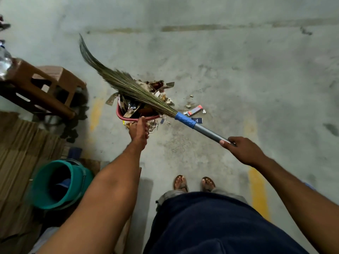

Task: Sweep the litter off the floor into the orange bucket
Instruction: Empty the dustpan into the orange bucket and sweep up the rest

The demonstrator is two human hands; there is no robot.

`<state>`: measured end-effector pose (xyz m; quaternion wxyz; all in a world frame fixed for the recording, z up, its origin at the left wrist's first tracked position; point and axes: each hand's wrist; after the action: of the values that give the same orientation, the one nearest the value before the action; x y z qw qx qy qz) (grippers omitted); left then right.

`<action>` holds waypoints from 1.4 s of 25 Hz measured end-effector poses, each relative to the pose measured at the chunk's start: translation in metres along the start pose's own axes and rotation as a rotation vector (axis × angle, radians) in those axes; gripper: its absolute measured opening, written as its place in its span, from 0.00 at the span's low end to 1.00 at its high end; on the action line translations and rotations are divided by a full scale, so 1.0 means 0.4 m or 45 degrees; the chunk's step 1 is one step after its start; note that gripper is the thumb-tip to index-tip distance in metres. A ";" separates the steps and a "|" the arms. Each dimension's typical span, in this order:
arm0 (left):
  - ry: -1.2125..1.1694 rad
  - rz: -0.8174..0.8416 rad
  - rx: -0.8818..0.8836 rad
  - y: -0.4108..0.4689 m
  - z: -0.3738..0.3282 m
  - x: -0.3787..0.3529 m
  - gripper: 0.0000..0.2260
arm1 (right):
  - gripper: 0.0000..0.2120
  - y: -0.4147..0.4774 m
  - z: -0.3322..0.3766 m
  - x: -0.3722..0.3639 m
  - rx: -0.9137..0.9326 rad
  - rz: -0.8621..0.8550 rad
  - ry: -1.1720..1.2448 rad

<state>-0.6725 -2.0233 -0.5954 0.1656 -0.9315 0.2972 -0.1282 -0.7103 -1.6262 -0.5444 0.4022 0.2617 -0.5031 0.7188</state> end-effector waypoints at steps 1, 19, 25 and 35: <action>0.016 0.013 -0.003 -0.001 -0.006 0.010 0.15 | 0.30 -0.012 0.007 -0.006 -0.005 -0.014 0.011; 0.112 0.010 0.032 0.135 -0.072 0.023 0.16 | 0.30 0.022 0.126 -0.016 -0.034 -0.056 0.016; 0.072 -0.081 0.080 0.214 -0.125 0.013 0.16 | 0.28 0.129 0.229 -0.023 0.007 -0.016 -0.029; 0.078 -0.050 0.019 0.232 -0.118 -0.001 0.15 | 0.29 0.175 0.210 -0.002 0.007 0.007 0.013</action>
<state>-0.7363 -2.1053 -0.5883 0.1607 -0.9317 0.2828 -0.1620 -0.7710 -1.7167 -0.5511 0.4021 0.2578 -0.4998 0.7225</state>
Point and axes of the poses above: each hand's wrist, its own y-axis towards the middle knuckle, its own x-axis out of the back of the hand, z = x × y, and after that the axes turned 12 degrees about -x, right-handed
